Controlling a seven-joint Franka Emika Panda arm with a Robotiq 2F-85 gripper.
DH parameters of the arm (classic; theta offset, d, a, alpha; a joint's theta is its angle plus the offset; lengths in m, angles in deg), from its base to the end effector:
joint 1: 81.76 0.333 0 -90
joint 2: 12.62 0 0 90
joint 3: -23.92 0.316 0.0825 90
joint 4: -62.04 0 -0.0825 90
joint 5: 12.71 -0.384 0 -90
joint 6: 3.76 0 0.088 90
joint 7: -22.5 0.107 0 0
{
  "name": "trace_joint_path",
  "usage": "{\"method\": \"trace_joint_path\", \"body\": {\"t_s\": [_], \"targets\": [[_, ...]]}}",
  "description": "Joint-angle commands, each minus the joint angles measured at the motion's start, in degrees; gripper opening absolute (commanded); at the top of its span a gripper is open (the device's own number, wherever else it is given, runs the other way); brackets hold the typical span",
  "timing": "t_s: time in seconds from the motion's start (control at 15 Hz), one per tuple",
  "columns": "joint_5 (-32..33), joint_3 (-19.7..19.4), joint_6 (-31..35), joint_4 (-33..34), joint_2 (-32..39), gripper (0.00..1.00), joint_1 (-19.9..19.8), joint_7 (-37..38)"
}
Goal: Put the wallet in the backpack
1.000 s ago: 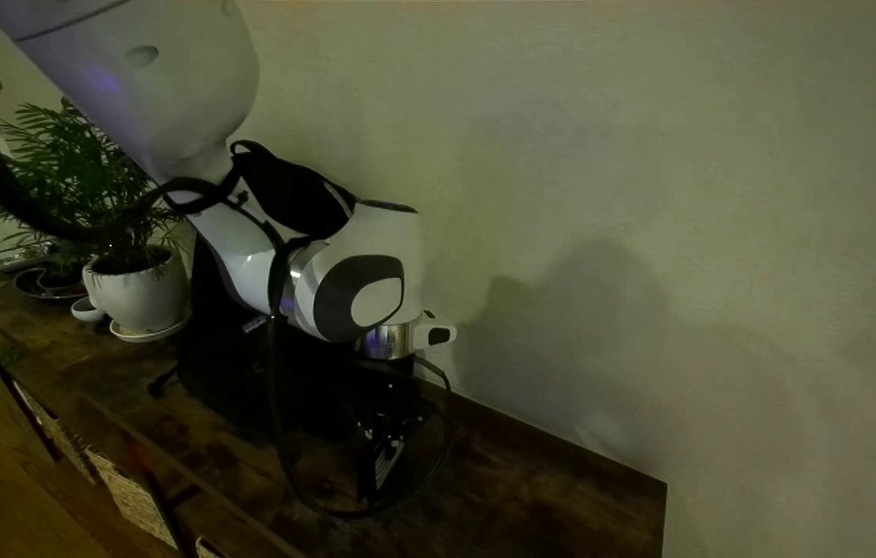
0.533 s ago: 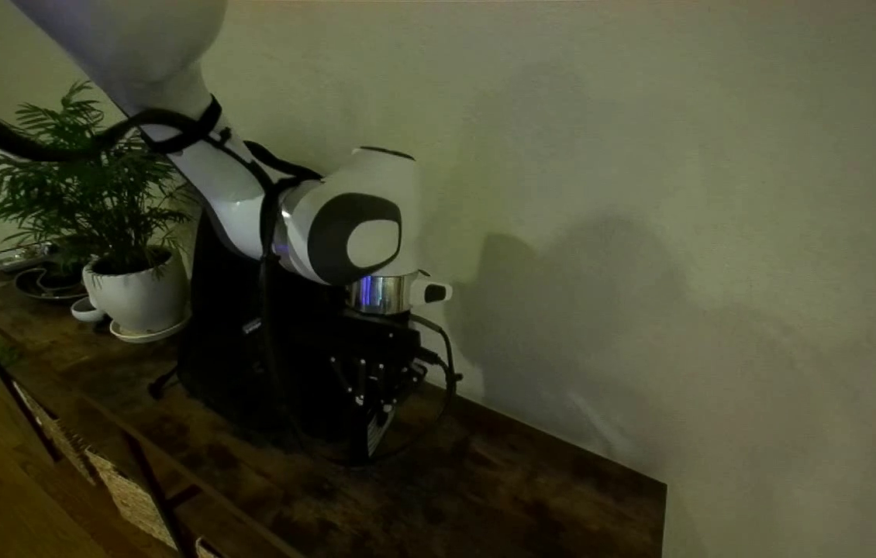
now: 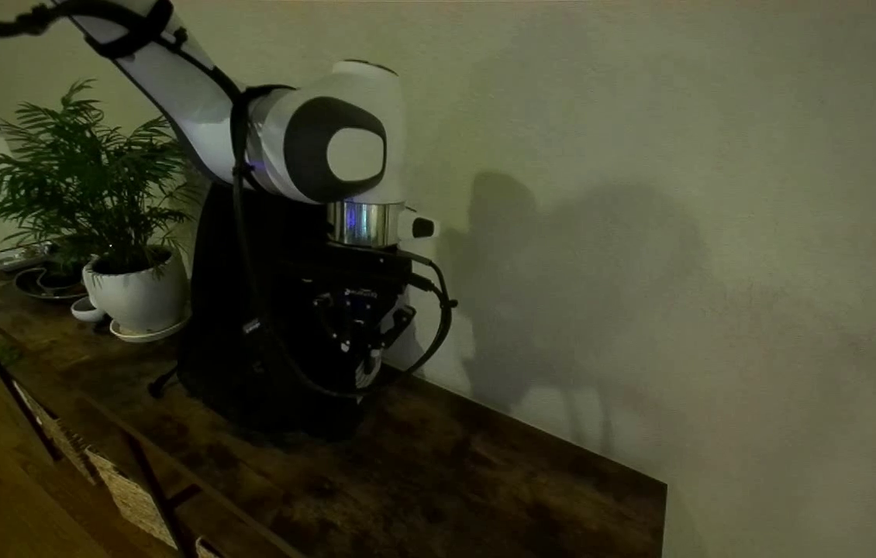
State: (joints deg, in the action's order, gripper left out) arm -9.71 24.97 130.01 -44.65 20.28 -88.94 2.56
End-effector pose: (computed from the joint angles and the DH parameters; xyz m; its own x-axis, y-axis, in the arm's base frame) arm 0.6256 -0.0686 0.1993 0.9566 0.2724 -0.1037 0.2726 -0.9621 -0.0121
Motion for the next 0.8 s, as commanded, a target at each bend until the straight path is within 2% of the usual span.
{"method": "trace_joint_path", "body": {"t_s": [0.0, 0.33, 0.73], "targets": [[0.2, 0.9, -0.3, -4.6, -7.4, 0.05, 0.1, -1.7], [0.0, 1.7, 1.2, -5.5, -12.2, 0.05, 0.5, -3.2], [-0.7, 2.9, 3.9, -5.9, -14.8, 0.05, 0.8, -6.0]]}}
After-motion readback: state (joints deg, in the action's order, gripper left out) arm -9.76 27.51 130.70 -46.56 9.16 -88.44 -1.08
